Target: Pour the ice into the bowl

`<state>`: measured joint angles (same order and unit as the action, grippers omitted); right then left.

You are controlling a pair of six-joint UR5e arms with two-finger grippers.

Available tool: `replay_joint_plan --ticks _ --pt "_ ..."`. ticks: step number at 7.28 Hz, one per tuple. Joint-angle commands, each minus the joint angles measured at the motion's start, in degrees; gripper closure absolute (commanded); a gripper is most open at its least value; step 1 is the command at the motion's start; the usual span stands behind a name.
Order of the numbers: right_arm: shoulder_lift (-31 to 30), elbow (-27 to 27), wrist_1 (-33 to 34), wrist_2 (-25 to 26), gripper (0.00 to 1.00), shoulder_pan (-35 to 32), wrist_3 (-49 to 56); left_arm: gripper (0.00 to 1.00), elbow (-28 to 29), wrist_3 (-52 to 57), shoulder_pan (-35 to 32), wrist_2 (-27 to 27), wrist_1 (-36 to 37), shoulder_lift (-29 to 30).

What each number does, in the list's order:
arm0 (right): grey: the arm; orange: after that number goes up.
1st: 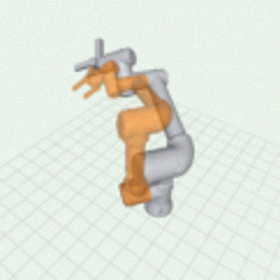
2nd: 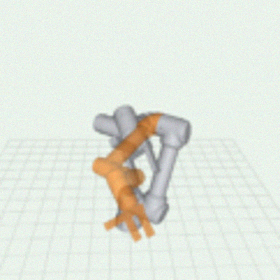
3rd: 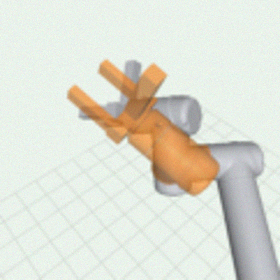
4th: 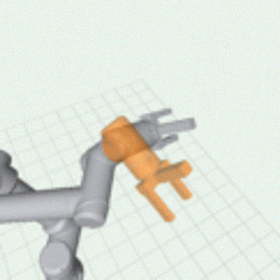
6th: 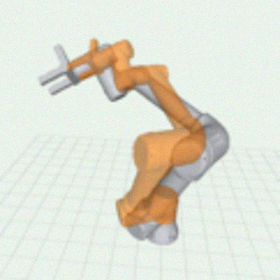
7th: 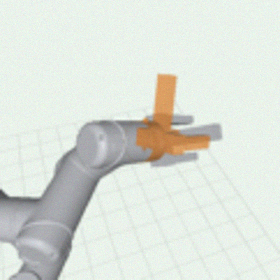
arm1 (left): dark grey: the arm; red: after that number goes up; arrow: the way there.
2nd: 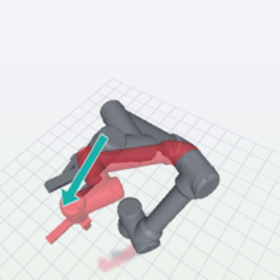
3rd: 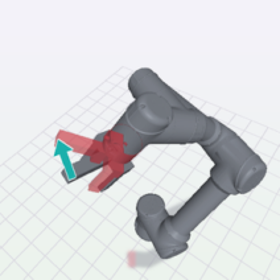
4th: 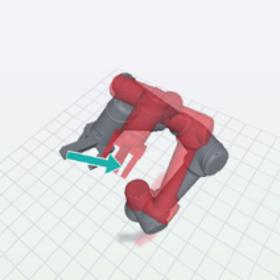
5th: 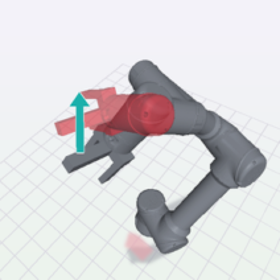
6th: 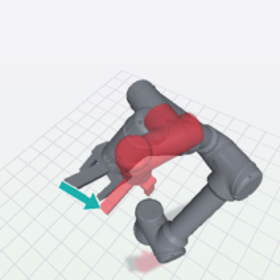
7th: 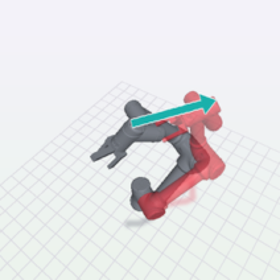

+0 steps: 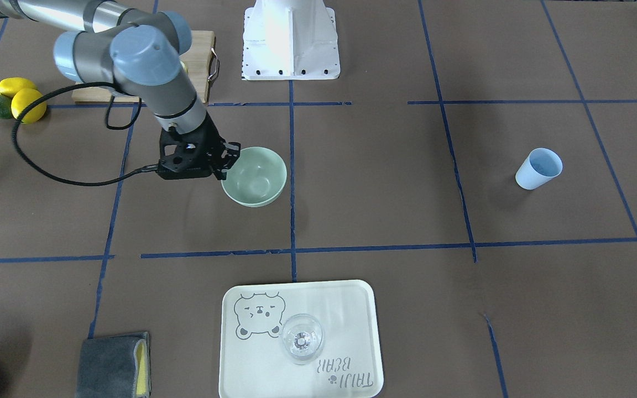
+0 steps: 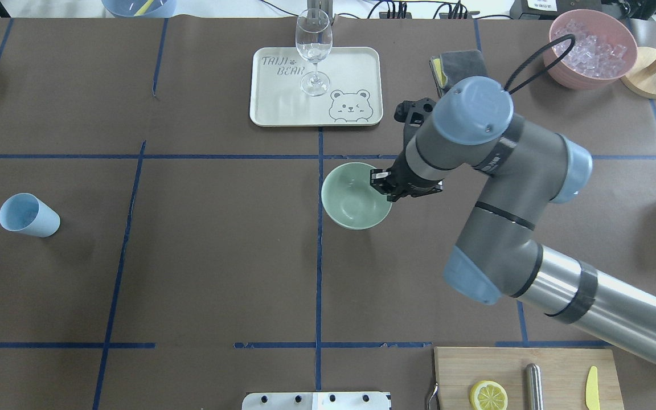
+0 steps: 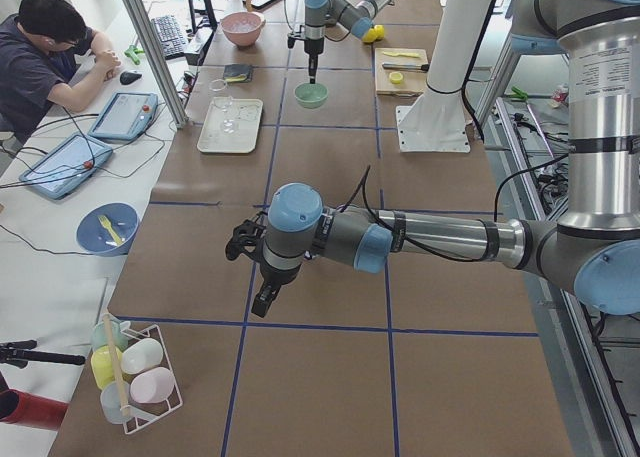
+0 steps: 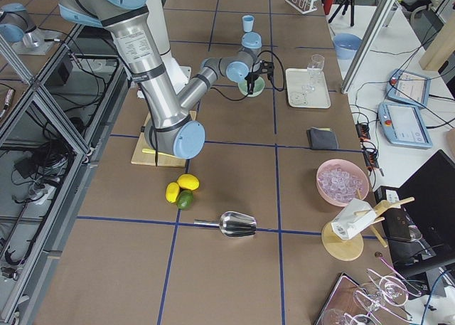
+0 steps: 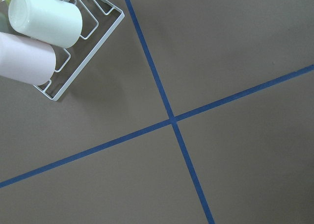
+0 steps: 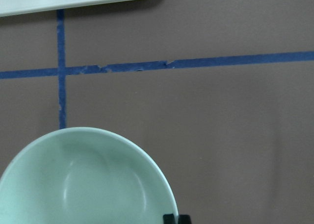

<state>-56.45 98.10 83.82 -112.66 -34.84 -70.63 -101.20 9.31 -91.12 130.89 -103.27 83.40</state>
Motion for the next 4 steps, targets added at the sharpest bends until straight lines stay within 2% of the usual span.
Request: replay_joint_plan --ticks 1,4 --pt "5.1 -6.3 0.6 3.9 1.00 3.5 -2.7 0.00 0.0 0.0 0.0 0.1 0.0 -0.1" --pt "5.2 -6.4 0.6 3.9 1.00 4.2 -2.7 0.00 0.1 0.0 0.0 0.1 0.0 -0.1"
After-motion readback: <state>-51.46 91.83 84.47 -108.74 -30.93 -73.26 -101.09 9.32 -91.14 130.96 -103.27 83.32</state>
